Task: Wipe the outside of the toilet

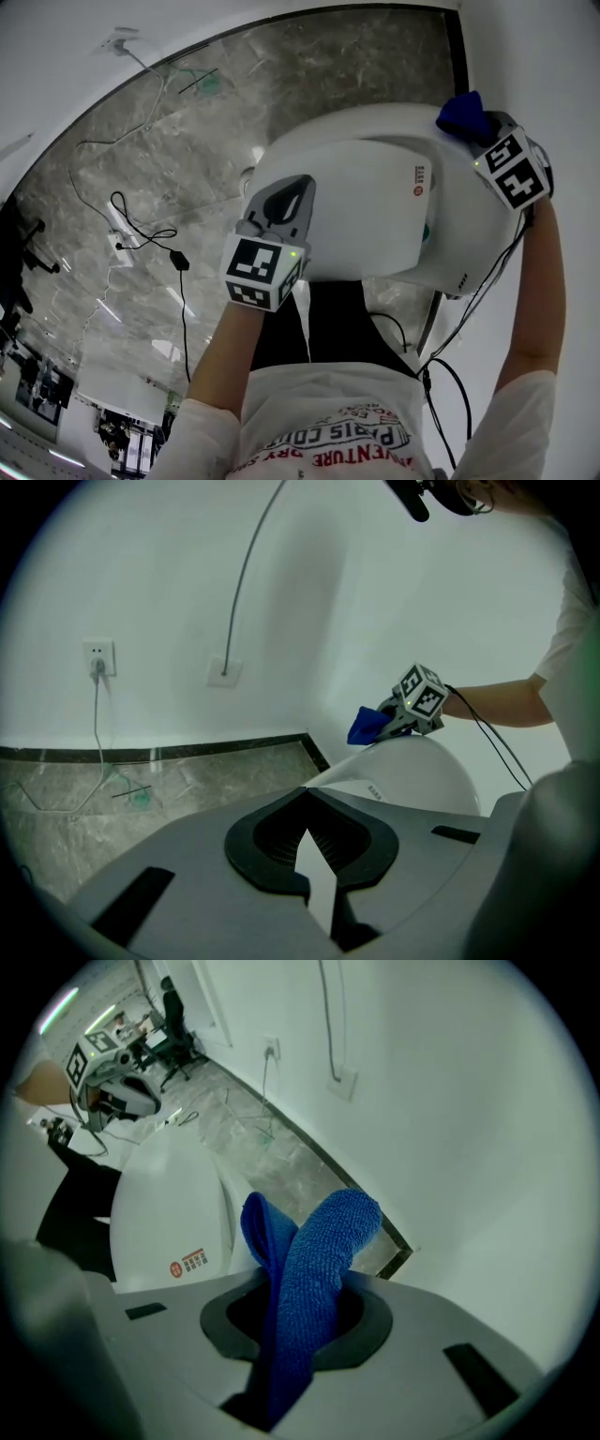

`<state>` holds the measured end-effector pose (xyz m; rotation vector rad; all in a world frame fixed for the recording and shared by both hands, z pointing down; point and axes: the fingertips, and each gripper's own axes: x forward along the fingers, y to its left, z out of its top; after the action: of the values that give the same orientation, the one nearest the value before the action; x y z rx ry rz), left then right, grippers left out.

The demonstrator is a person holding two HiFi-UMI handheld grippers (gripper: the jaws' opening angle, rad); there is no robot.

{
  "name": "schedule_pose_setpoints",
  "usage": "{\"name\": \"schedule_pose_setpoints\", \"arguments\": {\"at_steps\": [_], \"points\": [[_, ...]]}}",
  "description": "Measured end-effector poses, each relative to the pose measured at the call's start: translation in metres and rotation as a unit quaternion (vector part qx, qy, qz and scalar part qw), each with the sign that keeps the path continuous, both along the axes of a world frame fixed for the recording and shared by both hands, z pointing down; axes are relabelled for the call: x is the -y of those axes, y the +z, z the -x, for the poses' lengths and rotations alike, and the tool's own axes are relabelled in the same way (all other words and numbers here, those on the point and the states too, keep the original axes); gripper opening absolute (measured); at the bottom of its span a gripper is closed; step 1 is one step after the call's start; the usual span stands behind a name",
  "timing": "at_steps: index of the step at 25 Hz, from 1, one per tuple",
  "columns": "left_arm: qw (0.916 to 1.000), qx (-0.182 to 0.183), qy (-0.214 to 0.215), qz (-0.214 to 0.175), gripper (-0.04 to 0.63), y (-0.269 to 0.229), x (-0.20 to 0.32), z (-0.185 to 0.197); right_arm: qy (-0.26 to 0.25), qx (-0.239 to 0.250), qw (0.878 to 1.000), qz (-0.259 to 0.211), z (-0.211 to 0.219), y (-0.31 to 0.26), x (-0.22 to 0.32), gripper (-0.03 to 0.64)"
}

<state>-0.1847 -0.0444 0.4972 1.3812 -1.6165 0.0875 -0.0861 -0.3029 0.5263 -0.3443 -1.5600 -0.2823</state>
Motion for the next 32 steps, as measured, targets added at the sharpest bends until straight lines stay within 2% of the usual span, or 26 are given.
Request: {"name": "schedule_pose_setpoints", "arguments": {"at_steps": [5,9,14,20,28,32], "points": [[0.9996,-0.006,-0.027,0.001,0.008,0.018,-0.031,0.015,-0.099,-0.056,0.994,0.001,0.024,0.039,-0.028,0.071],[0.9988,-0.016,-0.045,0.008,0.008,0.028,-0.058,0.023,-0.125,-0.096,0.987,-0.002,0.034,0.061,-0.043,0.071],[0.9974,-0.026,-0.063,0.022,0.008,0.042,-0.09,0.036,-0.126,-0.123,0.984,-0.001,0.04,0.08,-0.056,0.071],[0.9966,-0.032,-0.072,0.024,0.008,0.052,-0.105,0.052,-0.072,-0.102,0.991,0.052,0.066,0.107,-0.098,0.071],[0.9958,-0.034,-0.082,0.022,0.008,0.06,-0.135,0.074,-0.091,-0.122,0.985,0.08,0.094,0.133,-0.154,0.071],[0.9953,-0.034,-0.086,0.028,0.008,0.07,-0.153,0.083,-0.077,-0.117,0.984,0.108,0.111,0.14,-0.19,0.071]]}}
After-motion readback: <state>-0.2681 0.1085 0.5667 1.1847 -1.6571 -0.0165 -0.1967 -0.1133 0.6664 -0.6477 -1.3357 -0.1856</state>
